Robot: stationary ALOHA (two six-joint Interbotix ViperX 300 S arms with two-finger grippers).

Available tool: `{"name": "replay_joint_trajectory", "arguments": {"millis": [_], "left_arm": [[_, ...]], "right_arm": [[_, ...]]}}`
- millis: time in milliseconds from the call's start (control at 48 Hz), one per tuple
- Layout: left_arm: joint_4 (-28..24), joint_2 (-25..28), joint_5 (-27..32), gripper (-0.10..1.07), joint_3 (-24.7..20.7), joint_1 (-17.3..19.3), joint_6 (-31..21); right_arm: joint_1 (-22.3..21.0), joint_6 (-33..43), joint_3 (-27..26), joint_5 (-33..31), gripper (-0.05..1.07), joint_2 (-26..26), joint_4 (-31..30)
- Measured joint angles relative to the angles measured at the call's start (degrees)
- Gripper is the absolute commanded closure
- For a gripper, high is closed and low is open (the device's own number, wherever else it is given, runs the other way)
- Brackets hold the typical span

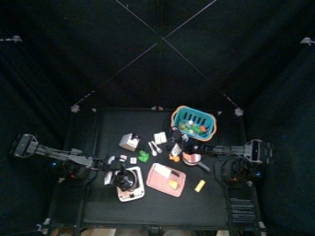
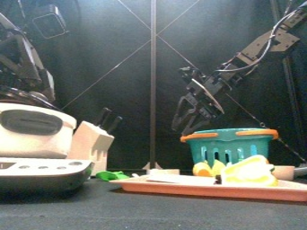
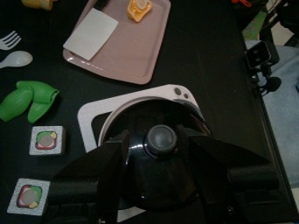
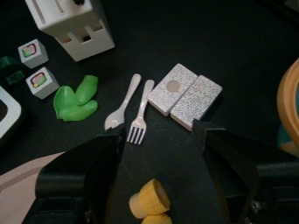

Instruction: Grab pot lid

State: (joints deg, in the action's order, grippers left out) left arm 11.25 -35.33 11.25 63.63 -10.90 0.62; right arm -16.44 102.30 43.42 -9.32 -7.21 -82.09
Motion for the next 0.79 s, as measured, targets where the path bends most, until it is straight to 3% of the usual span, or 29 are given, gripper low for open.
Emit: {"name": "replay_joint_trajectory", "arguments": {"millis": [417, 792], "left_arm": [[-0.35, 2.9, -4.57, 0.18, 2.2, -0.35, 0.0], [-0.79, 3.34, -5.8, 0.34, 2.2, -0.35, 0.0]], "right_arm": [[-0.18, 0.0, -0.53, 0.0, 0.09, 1.93, 0.53], [-0.26, -0.09, -1.14, 0.0, 0.09, 3.52, 0.62]]}}
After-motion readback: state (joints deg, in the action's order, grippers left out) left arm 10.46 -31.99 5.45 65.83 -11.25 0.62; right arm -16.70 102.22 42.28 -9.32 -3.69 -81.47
